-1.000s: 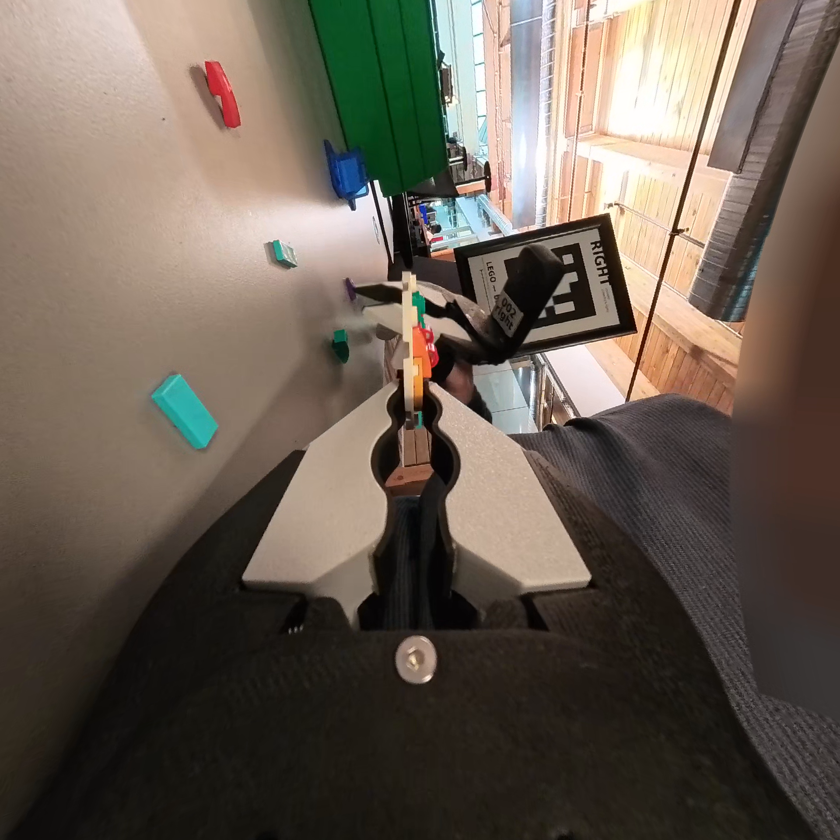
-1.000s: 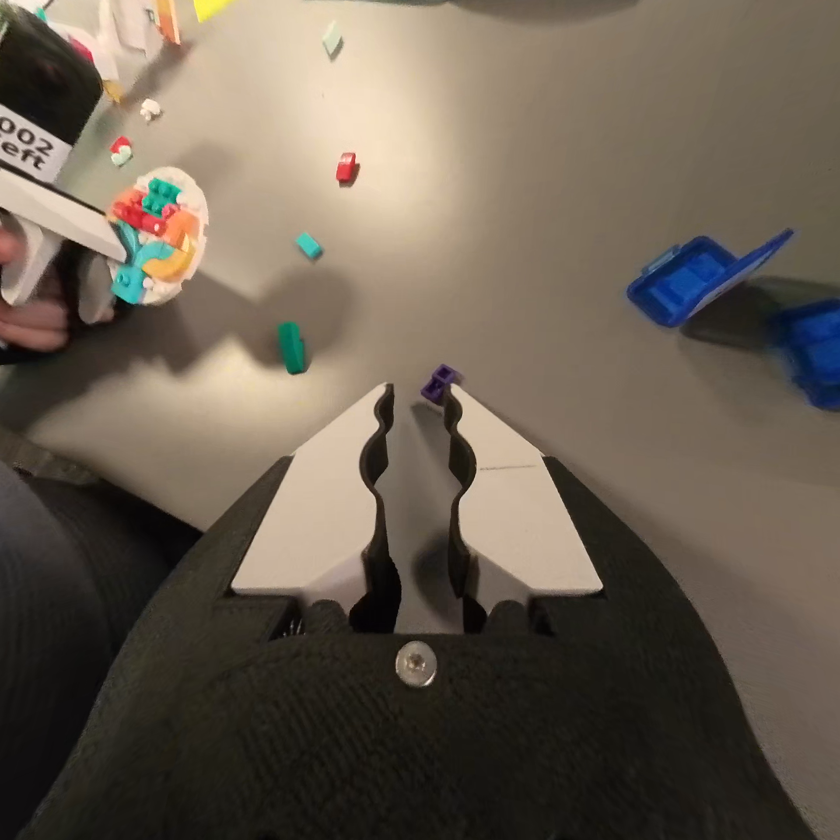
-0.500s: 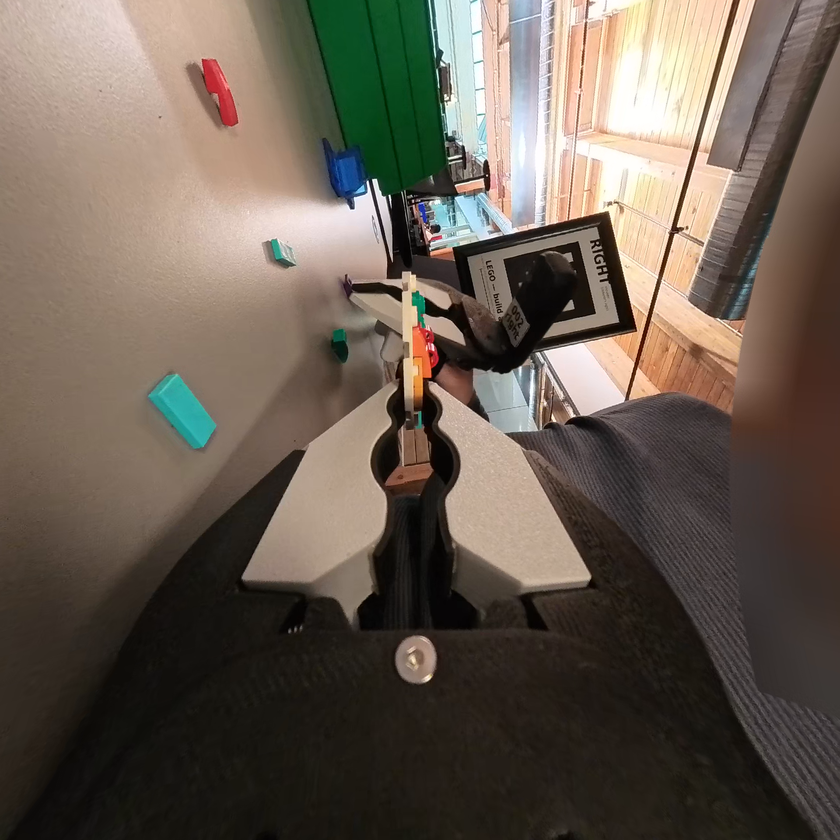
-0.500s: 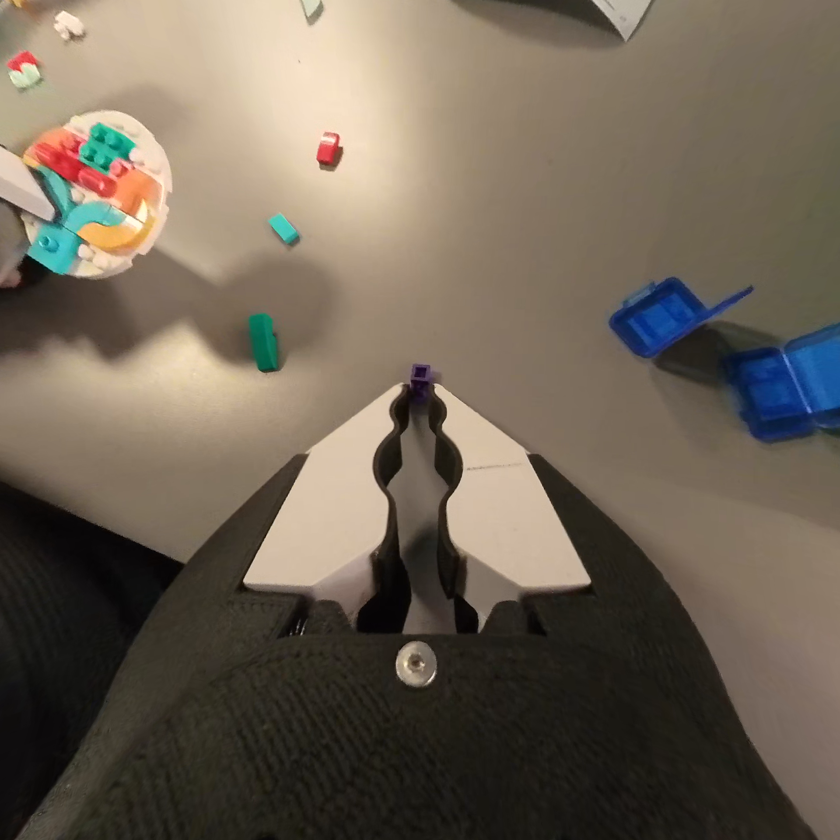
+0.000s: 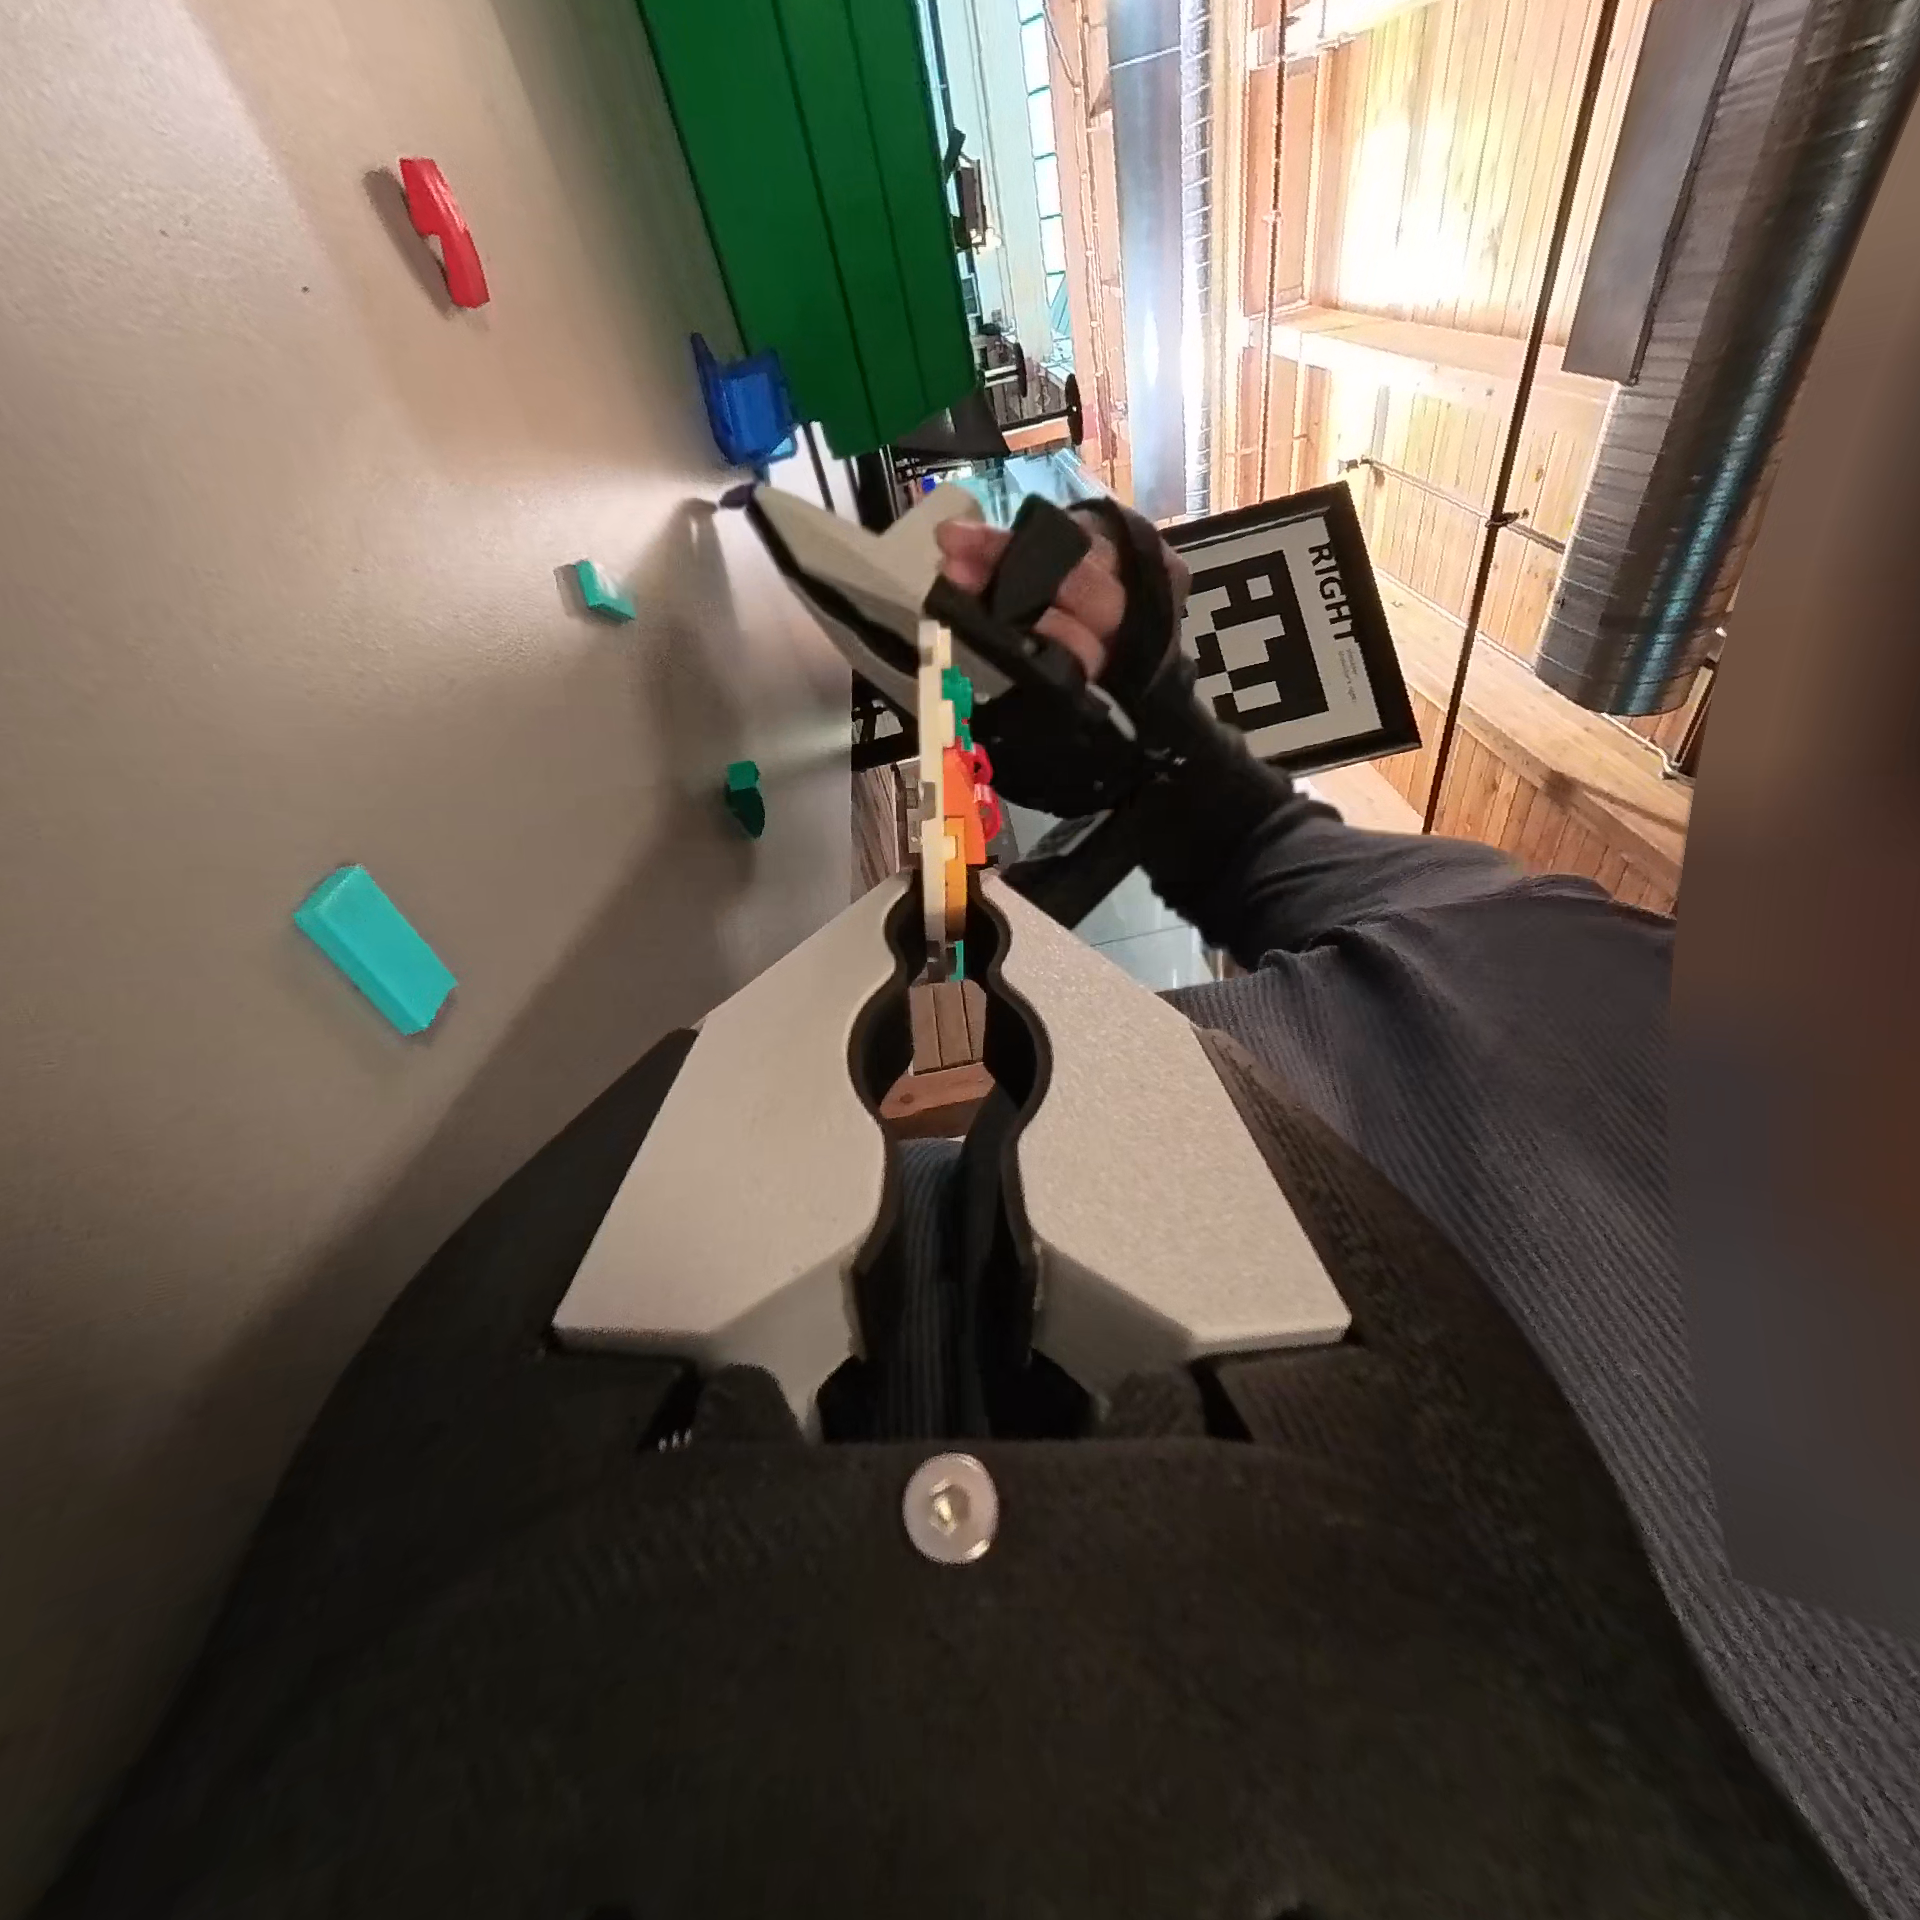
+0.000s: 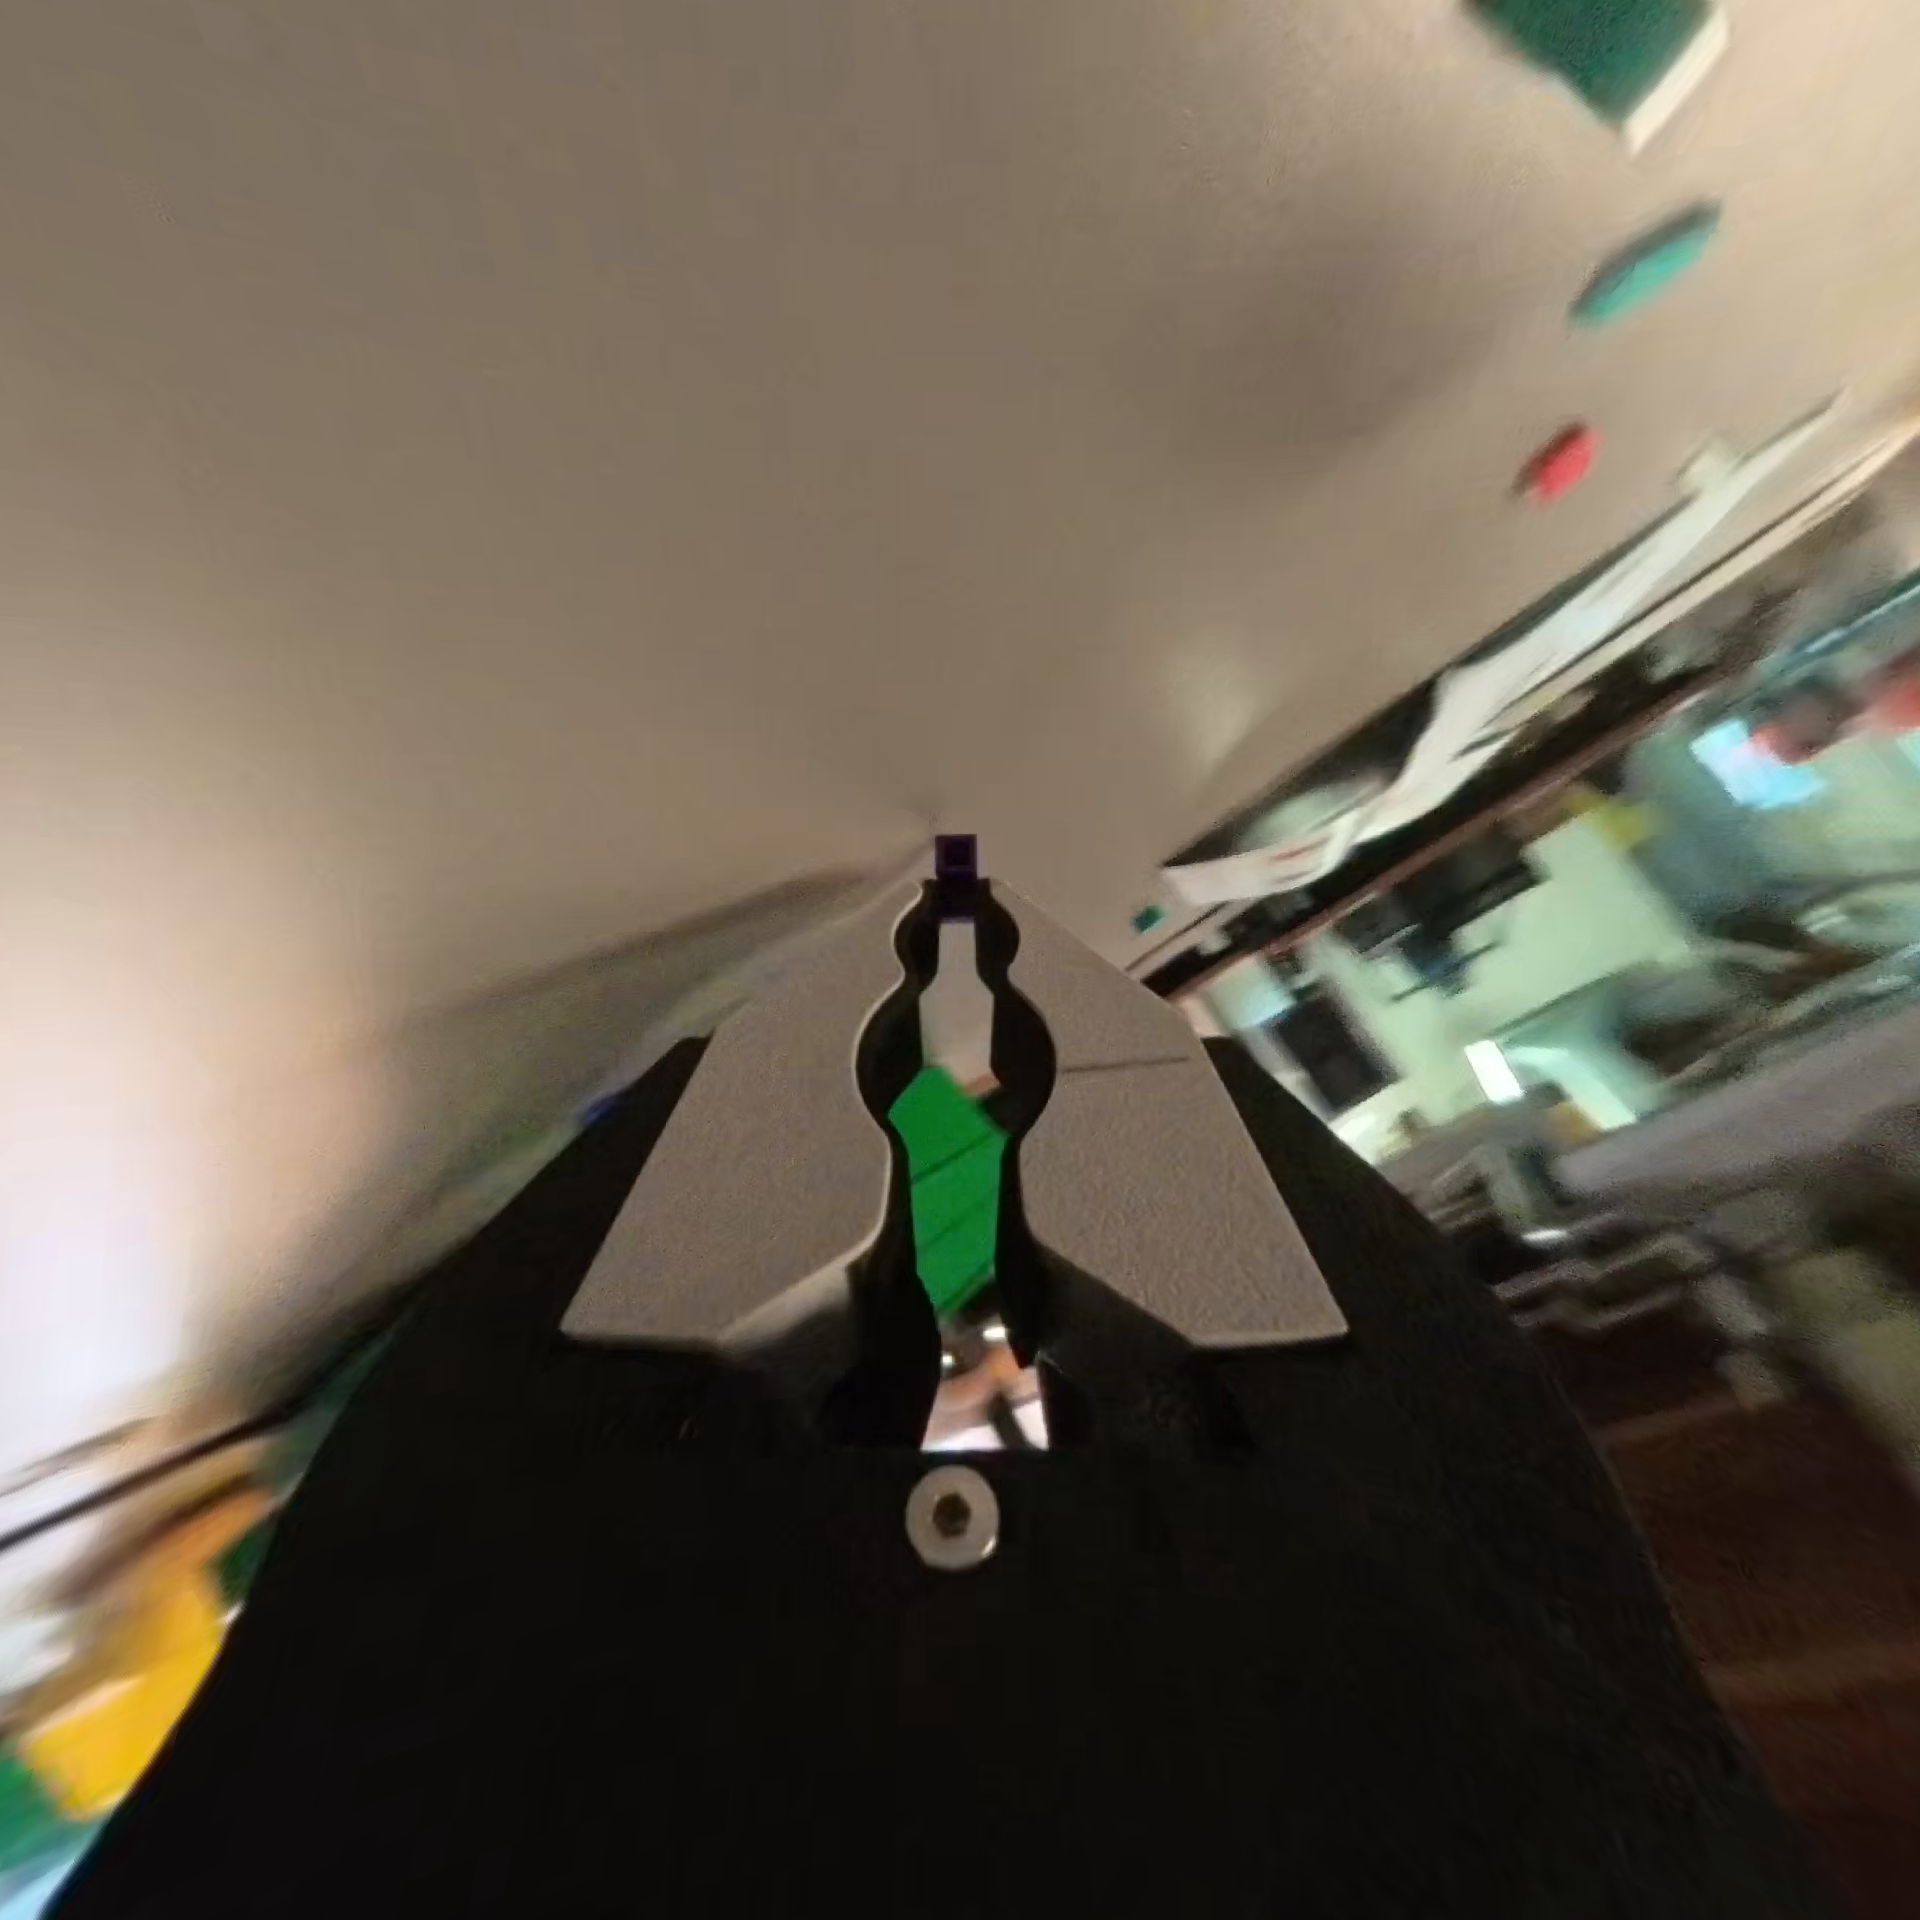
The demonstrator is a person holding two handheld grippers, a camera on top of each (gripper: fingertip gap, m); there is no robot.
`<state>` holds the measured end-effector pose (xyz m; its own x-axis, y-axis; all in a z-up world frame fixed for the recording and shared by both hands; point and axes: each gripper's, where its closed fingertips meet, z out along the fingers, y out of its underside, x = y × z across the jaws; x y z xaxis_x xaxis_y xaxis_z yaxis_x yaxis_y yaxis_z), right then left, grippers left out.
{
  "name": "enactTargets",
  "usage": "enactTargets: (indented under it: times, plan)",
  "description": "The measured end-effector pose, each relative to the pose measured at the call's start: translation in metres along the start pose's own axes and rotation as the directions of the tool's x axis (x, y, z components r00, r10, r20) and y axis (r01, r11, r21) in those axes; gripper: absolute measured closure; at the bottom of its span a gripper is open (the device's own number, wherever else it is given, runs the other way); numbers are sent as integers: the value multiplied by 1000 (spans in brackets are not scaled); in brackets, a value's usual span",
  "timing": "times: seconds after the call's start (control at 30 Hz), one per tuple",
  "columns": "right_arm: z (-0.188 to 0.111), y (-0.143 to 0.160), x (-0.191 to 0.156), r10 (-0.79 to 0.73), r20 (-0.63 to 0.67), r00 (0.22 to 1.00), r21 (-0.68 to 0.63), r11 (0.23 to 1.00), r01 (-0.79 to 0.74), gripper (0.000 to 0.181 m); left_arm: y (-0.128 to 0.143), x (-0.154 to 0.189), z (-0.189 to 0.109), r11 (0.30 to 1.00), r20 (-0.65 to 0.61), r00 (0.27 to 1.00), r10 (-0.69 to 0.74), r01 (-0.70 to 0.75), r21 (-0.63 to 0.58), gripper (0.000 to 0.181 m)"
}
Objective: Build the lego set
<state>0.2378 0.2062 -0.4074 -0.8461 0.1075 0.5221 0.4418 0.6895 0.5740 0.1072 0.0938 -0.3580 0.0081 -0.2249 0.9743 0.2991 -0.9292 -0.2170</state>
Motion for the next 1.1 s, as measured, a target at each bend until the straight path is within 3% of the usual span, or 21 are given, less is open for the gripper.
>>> enactTargets:
  times: [0.23, 0.47, 0.6, 0.63, 0.7, 0.73, 0.77, 0.8, 0.87, 0.9, 0.97, 1.03, 1.1]
  plan:
    - [-11, -17, 1, -326, -29, 945, 86, 941, 327, 177, -1, 3, -1, 1000, -19, 1000, 9, -9, 7, 177]
    - [-20, -34, -7, -473, -37, 881, 168, 866, 472, 181, 0, 5, -1, 1000, -29, 999, 19, -18, 5, 176]
    - [-19, -24, -6, -338, 36, 940, 161, 931, 329, 176, 0, 7, -2, 1000, -40, 999, 21, -20, 8, 177]
    - [-19, -19, -6, -242, 62, 968, 160, 960, 229, 177, 0, 7, -2, 1000, -42, 999, 21, -20, 9, 177]
    - [-17, -11, -10, 96, 195, 976, 146, 981, -126, 177, 0, 8, -2, 1000, -47, 999, 21, -21, 9, 177]
    - [-18, -10, -13, 298, 274, 914, 123, 932, -341, 176, 0, 8, -2, 1000, -49, 999, 22, -21, 10, 177]
    - [-19, -12, -15, 486, 352, 800, 91, 833, -545, 175, -1, 8, -2, 1000, -51, 998, 22, -21, 10, 177]
    - [-22, -17, -15, 639, 427, 640, 56, 687, -724, 173, -1, 9, -2, 1000, -52, 998, 21, -21, 12, 177]
    - [-29, -29, -6, 806, 531, 264, -7, 315, -949, 170, -1, 9, -3, 1000, -54, 998, 19, -18, 16, 177]
    - [-32, -32, -1, 823, 561, 87, -33, 128, -991, 171, -2, 8, -3, 1000, -53, 998, 18, -17, 18, 177]
    - [-31, -28, 4, 808, 559, -186, -65, -180, -981, 169, -2, 8, -3, 1000, -49, 999, 15, -14, 21, 177]
    - [-28, -21, 2, 758, 531, -379, -89, -395, -914, 166, -2, 6, -2, 1000, -40, 999, 11, -11, 18, 177]
    - [-26, -22, 0, 706, 517, -484, -106, -508, -855, 161, -1, 5, -1, 1000, -28, 1000, 9, -9, 13, 177]
